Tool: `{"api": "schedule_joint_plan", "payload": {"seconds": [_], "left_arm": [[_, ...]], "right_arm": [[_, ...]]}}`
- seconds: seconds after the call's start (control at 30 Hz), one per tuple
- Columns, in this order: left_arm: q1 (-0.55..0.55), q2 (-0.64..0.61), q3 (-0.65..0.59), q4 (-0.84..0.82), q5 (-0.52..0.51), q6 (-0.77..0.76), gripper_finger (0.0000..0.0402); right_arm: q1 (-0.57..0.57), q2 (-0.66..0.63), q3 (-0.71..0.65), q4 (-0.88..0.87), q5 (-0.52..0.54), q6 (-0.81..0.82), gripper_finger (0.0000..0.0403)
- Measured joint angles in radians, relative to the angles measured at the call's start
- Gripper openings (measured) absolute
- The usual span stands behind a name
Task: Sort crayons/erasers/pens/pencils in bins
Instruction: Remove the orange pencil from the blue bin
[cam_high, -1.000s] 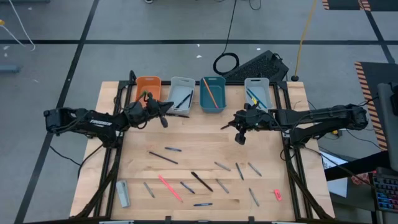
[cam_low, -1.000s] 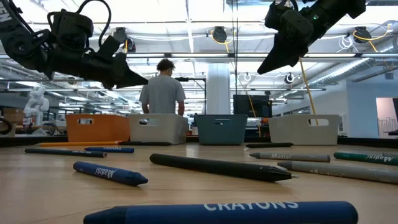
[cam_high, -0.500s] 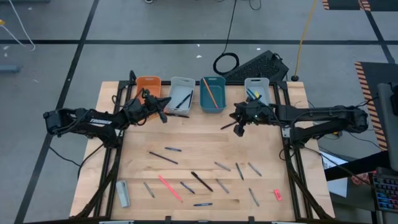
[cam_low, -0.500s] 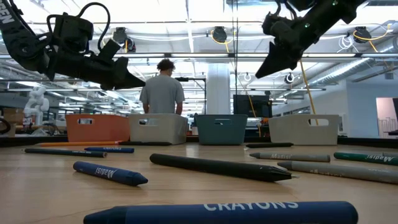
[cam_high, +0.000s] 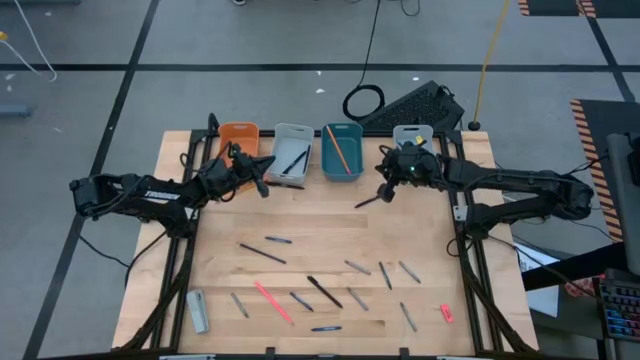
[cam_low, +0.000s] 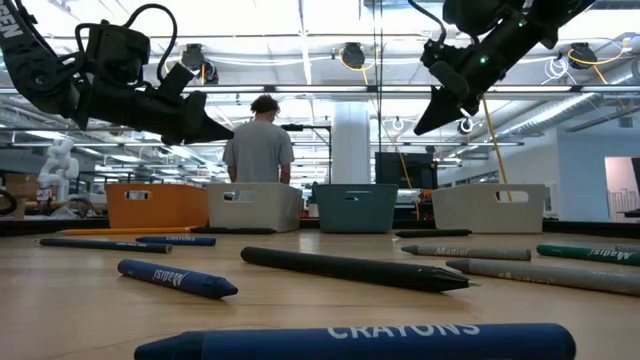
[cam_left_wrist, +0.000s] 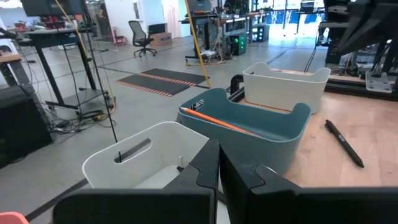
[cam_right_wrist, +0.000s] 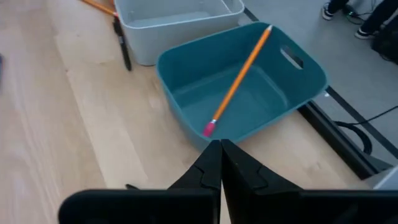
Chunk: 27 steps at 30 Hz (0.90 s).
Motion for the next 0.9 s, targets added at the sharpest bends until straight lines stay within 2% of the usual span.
{"api": "schedule_joint_plan", "payload": {"seconds": [0.47,0.9], "left_arm": [[0.003,0.0,0.0,-0.001,-0.003,0.005,0.0017],[0.078,0.0,0.0,-0.031,0.006,0.032,0.0017]], "right_arm": [[-0.032,0.0,0.0,-0.065,-0.001,0.033,0.0],[-0.032,0.0,0.0,-0.043,-0.005,0.06,0.0]]}}
